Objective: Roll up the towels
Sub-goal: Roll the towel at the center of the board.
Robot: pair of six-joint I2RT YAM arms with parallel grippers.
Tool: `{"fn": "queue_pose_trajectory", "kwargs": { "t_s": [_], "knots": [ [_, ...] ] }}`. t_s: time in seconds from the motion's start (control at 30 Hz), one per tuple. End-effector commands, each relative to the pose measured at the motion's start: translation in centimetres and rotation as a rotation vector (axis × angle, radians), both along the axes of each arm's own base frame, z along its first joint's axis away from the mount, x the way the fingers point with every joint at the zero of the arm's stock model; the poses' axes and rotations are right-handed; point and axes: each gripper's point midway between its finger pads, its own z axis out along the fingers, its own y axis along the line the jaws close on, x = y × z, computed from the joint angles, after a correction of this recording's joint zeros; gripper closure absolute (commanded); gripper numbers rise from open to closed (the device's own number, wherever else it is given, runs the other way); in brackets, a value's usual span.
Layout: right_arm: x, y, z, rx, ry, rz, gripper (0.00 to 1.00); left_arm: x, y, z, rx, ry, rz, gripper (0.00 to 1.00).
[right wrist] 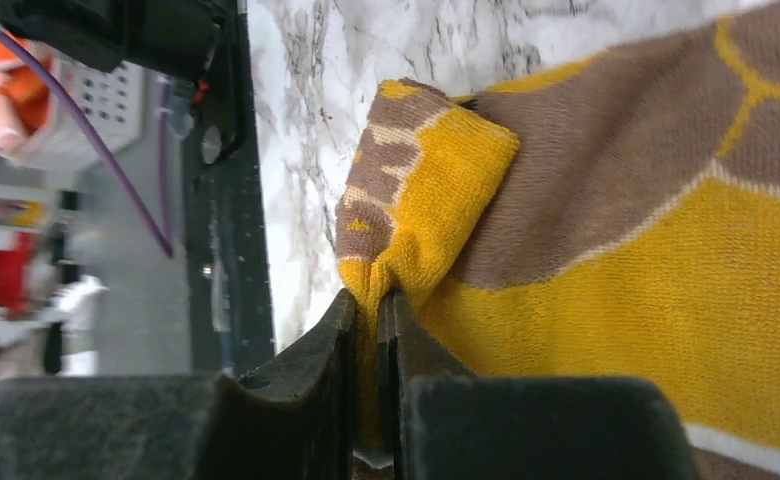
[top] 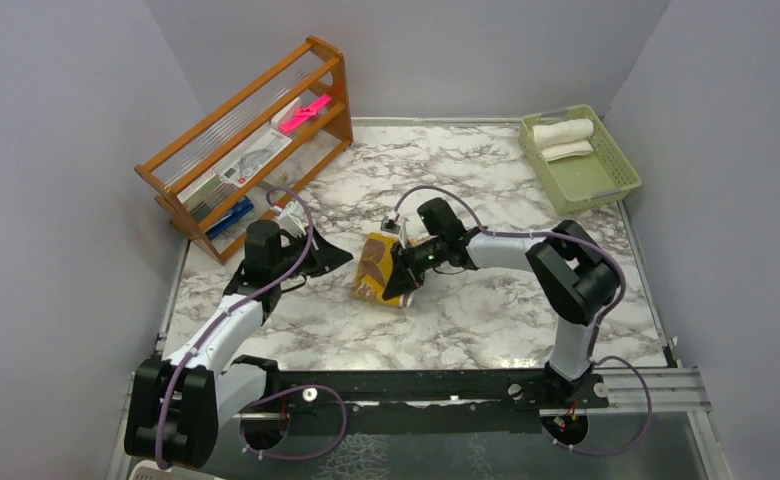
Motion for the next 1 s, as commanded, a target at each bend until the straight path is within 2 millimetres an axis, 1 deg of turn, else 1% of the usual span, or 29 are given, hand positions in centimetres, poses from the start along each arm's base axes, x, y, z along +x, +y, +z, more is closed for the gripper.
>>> {"fn": "queue_pose_trajectory", "kwargs": {
  "t_s": [0.0,0.1,0.17,0.3,0.4,0.43,0.5,0.6,0.67,0.77,0.87,0.97],
  "knots": [
    [-2.0,0.5,0.4,0.008,0.386,0.028,0.99,-1.0,-0.4,0.3,-0.039,-0.028,-0.03,1.0],
    [-2.2,0.6,0.0,0.001,0.498,0.037,0.99,-1.1,-0.5,0.5,-0.04,-0.043,-0.04,1.0],
    [-2.0,0.4,0.3,0.02,0.537,0.019,0.99,-1.2,-0.7,0.7,-0.042,-0.053,-0.05,1.0],
    [-1.1,-0.8,0.4,0.053,0.692,-0.067,0.99,-1.4,-1.3,1.0,-0.047,-0.063,-0.073,1.0],
    [-0.4,-1.9,0.1,0.085,0.806,-0.139,0.99,-1.7,-2.2,1.2,-0.048,-0.08,-0.103,1.0],
    [-0.1,-2.2,0.4,0.125,0.805,-0.148,0.99,-1.9,-2.7,1.2,-0.047,-0.082,-0.121,1.0],
    [-0.2,-2.7,0.2,0.153,0.88,-0.187,0.99,-2.2,-3.5,1.2,-0.041,-0.088,-0.144,1.0],
    [-0.5,-3.1,-0.8,0.174,0.99,-0.235,0.99,-2.6,-4.6,0.9,-0.032,-0.092,-0.172,1.0],
    [-0.7,-3.2,-1.9,0.161,1.047,-0.271,0.99,-2.8,-5.2,0.5,-0.025,-0.086,-0.185,1.0],
    [-0.6,-3.4,-3.3,0.139,1.082,-0.32,0.99,-3.2,-5.7,-0.6,-0.015,-0.061,-0.19,1.0],
    [-0.5,-3.4,-4.0,0.122,1.081,-0.339,0.99,-3.3,-5.6,-2.3,-0.004,-0.019,-0.167,1.0],
    [-0.4,-3.4,-4.2,0.112,1.077,-0.356,0.99,-3.0,-5.3,-3.9,0.01,0.012,-0.139,1.0]
  ]
}}
